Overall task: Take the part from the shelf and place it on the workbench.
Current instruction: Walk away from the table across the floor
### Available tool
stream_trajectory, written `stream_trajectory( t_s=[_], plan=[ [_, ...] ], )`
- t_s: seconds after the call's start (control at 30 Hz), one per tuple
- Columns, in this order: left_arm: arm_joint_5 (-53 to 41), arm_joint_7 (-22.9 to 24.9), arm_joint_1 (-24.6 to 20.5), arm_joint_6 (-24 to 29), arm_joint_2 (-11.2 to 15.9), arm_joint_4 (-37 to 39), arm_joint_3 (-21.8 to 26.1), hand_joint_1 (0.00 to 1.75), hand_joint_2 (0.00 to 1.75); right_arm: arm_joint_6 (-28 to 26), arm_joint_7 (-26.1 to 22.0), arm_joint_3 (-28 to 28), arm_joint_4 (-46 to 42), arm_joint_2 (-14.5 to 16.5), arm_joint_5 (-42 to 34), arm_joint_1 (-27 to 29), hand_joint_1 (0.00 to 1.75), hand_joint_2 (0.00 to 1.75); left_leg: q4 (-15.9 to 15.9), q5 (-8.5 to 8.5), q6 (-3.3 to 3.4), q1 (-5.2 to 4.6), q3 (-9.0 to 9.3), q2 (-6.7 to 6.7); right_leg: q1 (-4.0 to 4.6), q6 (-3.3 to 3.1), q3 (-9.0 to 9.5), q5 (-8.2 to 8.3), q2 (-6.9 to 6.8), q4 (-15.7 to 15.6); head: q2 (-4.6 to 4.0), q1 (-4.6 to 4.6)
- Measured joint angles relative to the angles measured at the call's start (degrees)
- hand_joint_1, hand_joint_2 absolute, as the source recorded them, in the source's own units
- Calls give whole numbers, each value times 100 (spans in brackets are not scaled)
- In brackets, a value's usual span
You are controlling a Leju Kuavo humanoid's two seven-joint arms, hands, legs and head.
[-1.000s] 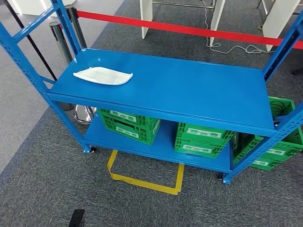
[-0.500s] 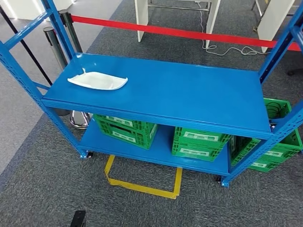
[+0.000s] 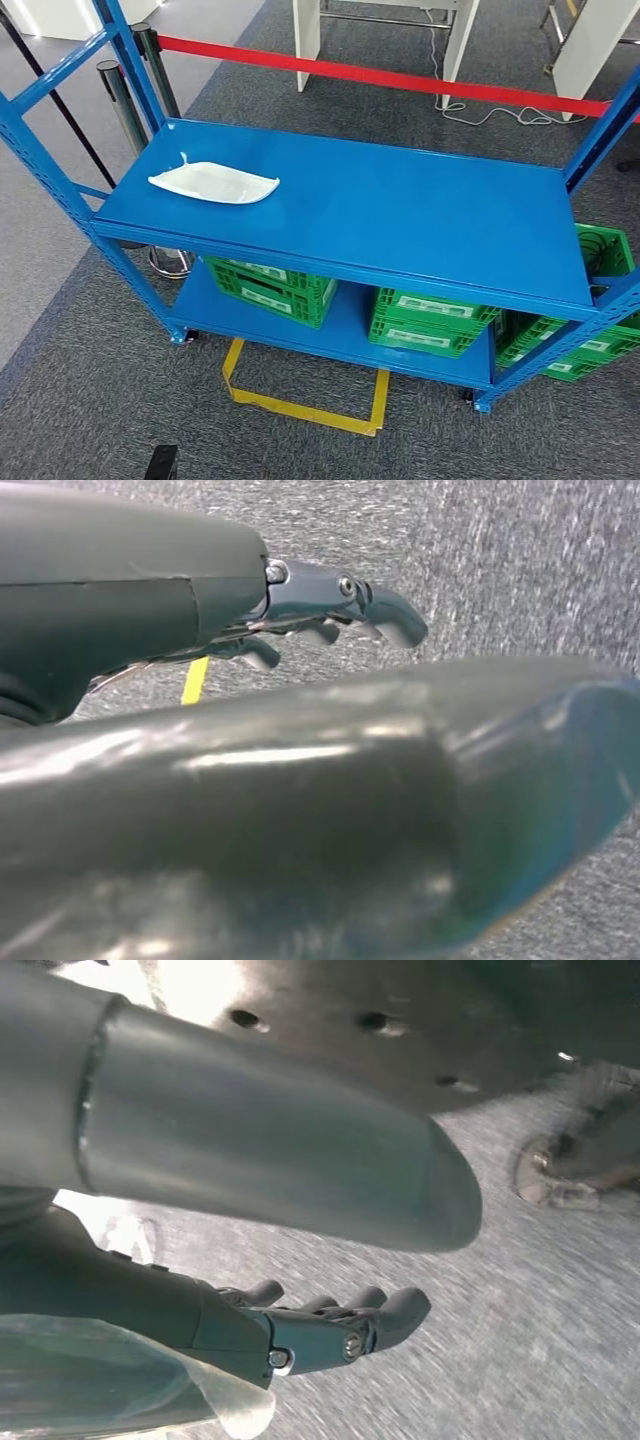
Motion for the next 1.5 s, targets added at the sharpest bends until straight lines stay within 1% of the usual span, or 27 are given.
stream_trajectory(
  t_s=[0.1,0.13,0.23,0.3,0.33,0.37,0.4,0.47,0.5,0.53,0.6,0.67,0.77,0.8,0.83,0.87,0.9,0.97,1.0,1.1,1.17,1.27,1.3,1.33,1.37,1.43,1.5],
  plan=[
    [0,3,-5,1,-4,0,0,0,0,1,9,0,1,-3,3,10,0,0,133,-56,-91,3,43,5,-8,-127,125,9,-4,-34,1,-14],
    [0,3,-10,1,-5,0,-1,0,0,0,11,0,1,-4,4,12,0,0,288,-88,-117,9,-19,4,-19,-156,195,-6,-3,-44,1,-22],
    [0,3,-13,1,-5,0,0,0,0,-13,1,0,1,-4,12,1,0,0,1228,-407,-196,38,-579,1,-28,-213,326,-96,7,-59,0,-46],
    [1,3,7,3,-5,0,1,0,0,-34,-7,0,1,-4,21,4,0,0,1622,-593,-212,48,-938,1,-27,-216,429,-177,26,-59,0,-45],
    [2,3,16,8,-5,0,1,0,0,-50,-9,0,1,-4,25,9,0,0,1560,-538,-206,48,-1004,1,-27,-214,495,-221,34,-59,0,-46],
    [2,3,21,13,-5,0,1,0,0,-70,-8,0,1,-4,28,12,0,0,1330,-357,-192,47,-995,1,-27,-207,567,-271,40,-59,0,-46],
    [1,3,24,19,-5,1,2,0,0,-92,-5,-1,1,-4,30,13,0,0,993,-68,-172,45,-942,1,-27,-193,615,-322,43,-62,0,-47],
    [-10,17,30,27,-6,3,4,0,87,-132,9,-4,3,-4,18,4,0,87,456,382,-123,21,-859,-3,-16,-138,693,-426,51,-44,0,-46],
    [-22,36,35,30,-8,4,5,0,131,-149,18,-9,3,-4,5,-2,0,131,338,503,-97,9,-842,-7,-11,-105,698,-469,54,-43,0,-47],
    [-34,61,39,33,-12,4,6,0,175,-165,29,-17,4,-4,-11,-10,0,175,323,512,-72,-4,-843,-11,-8,-75,716,-501,57,-49,0,-48],
    [-52,107,35,32,-20,4,7,0,175,-210,67,-33,2,-4,-38,-26,0,175,276,545,-22,8,-801,-18,-9,-19,730,-560,55,-75,0,-50],
    [-35,194,22,-21,-16,2,-16,0,175,-262,127,-37,-1,-10,-90,-25,0,175,206,538,30,30,-751,-16,-12,26,629,-735,50,164,0,-44],
    [117,367,31,-168,24,-38,-189,0,175,-310,143,21,-2,-43,-322,74,0,175,184,493,99,29,-722,-7,-19,62,-2,-1169,49,1212,0,-42],
    [192,395,38,-210,43,-73,-270,0,175,-308,119,60,-1,-56,-428,134,0,175,185,476,109,26,-712,-9,-20,68,-181,-1178,48,1436,0,-43],
    [267,412,43,-245,62,-121,-350,0,175,-304,91,101,2,-69,-536,201,0,175,186,459,110,26,-697,-17,-20,70,-266,-1068,48,1460,0,-42],
    [341,421,42,-281,83,-180,-429,0,175,-298,60,146,7,-86,-643,274,0,175,188,439,104,27,-671,-28,-22,68,-239,-848,47,1258,0,-41],
    [416,430,40,-315,107,-245,-508,0,175,-291,25,194,15,-106,-749,344,0,175,191,415,88,27,-641,-38,-23,60,-129,-577,44,900,0,-40],
    [571,461,37,-385,160,-375,-687,0,175,-262,-53,309,34,-140,-971,465,0,175,210,368,33,5,-595,-48,-16,27,118,-218,40,250,0,-45],
    [654,482,40,-421,188,-431,-784,0,175,-243,-96,375,39,-158,-1088,512,0,175,214,355,4,-6,-585,-46,-11,4,186,-154,43,96,0,-51],
    [891,522,82,-518,273,-549,-1076,0,175,-198,-211,575,37,-220,-1419,619,0,175,203,350,-70,-5,-566,-44,-8,-72,235,-124,49,34,0,-57],
    [1031,543,158,-577,324,-586,-1249,0,175,-179,-283,696,-7,-258,-1615,653,0,175,387,203,-136,10,-625,-41,-25,-123,262,-107,30,0,0,-74],
    [1275,600,373,-686,385,-598,-1535,0,175,-125,-409,913,-185,-306,-1958,645,0,175,1358,-308,-211,37,-1035,-35,-30,-171,285,-114,6,-16,0,-95],
    [1360,620,472,-723,403,-593,-1633,0,175,-107,-453,985,-268,-323,-2078,627,0,175,1636,-398,-218,43,-1155,-35,-29,-176,289,-117,5,-15,0,-94],
    [1438,634,579,-757,418,-578,-1722,0,131,-94,-493,1050,-360,-341,-2189,599,0,175,1731,-380,-216,45,-1193,-36,-28,-178,294,-121,7,-15,0,-94],
    [1513,647,683,-788,437,-555,-1804,0,87,-83,-531,1109,-461,-360,-2294,564,0,175,1608,-258,-207,46,-1130,-35,-28,-178,303,-125,10,-15,0,-96],
    [1641,678,872,-844,479,-492,-1955,0,0,-58,-599,1223,-675,-388,-2475,480,0,175,888,106,-171,45,-777,-33,-26,-162,330,-139,12,-14,0,-95],
    [1774,705,1037,-903,524,-436,-2129,0,0,-26,-669,1353,-883,-422,-2663,403,0,175,308,268,-122,26,-492,-31,-7,-114,324,-163,10,-14,0,-91]
  ],
)
